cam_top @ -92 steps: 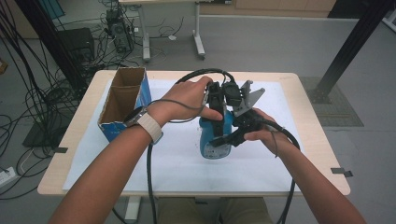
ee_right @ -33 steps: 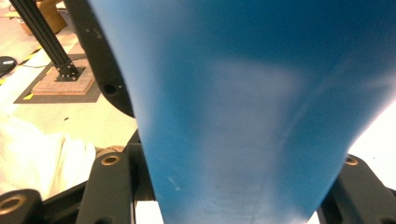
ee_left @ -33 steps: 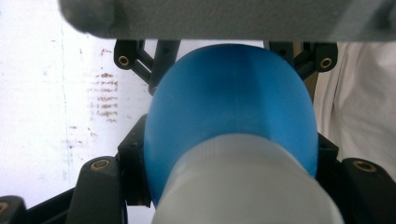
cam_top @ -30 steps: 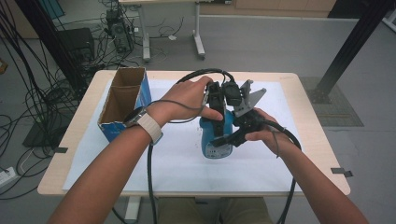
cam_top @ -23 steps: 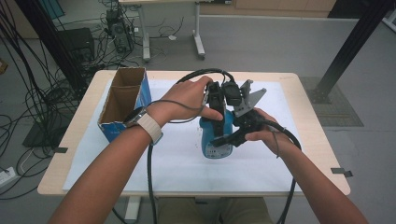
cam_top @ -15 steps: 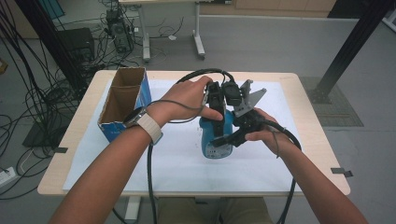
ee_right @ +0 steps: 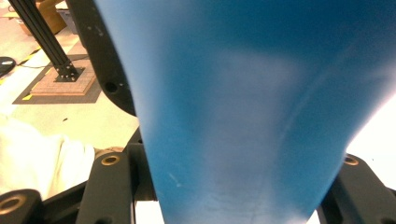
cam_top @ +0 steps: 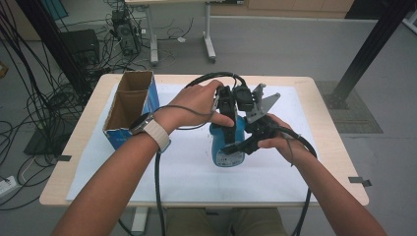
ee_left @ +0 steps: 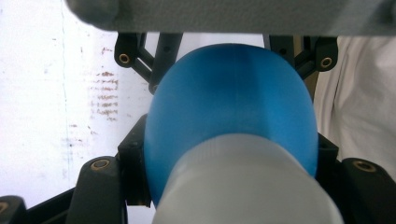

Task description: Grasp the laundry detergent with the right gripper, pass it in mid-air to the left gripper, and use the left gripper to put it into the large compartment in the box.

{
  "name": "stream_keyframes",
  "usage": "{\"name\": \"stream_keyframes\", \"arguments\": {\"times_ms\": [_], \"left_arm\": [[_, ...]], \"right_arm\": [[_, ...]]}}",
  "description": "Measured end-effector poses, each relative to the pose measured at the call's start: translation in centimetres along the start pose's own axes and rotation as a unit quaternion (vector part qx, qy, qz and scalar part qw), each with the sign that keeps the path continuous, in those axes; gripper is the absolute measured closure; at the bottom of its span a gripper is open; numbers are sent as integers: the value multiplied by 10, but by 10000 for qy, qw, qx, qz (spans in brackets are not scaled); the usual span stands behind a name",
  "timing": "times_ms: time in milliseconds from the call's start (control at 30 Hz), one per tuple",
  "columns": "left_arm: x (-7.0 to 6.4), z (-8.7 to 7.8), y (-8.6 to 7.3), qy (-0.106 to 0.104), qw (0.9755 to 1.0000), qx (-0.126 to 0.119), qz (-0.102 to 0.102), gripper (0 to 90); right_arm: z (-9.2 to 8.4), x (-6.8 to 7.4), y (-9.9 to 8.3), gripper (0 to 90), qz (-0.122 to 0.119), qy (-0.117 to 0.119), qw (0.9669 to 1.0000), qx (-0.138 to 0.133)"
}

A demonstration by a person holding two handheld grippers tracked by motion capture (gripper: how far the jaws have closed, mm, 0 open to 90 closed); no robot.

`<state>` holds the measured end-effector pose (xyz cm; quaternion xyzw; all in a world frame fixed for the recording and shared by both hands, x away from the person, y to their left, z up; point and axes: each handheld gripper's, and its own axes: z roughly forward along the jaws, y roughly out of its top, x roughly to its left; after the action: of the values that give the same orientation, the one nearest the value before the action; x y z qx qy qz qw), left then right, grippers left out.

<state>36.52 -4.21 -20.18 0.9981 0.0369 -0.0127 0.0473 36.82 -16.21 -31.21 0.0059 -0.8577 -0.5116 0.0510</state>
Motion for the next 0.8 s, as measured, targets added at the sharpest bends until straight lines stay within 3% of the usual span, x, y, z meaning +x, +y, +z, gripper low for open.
{"name": "stream_keyframes", "arguments": {"times_ms": [800], "left_arm": [[-1, -1, 0, 5, 10000, 33, 1, 375]], "right_arm": [[1, 1, 0, 427, -33, 8, 10000, -67]]}}
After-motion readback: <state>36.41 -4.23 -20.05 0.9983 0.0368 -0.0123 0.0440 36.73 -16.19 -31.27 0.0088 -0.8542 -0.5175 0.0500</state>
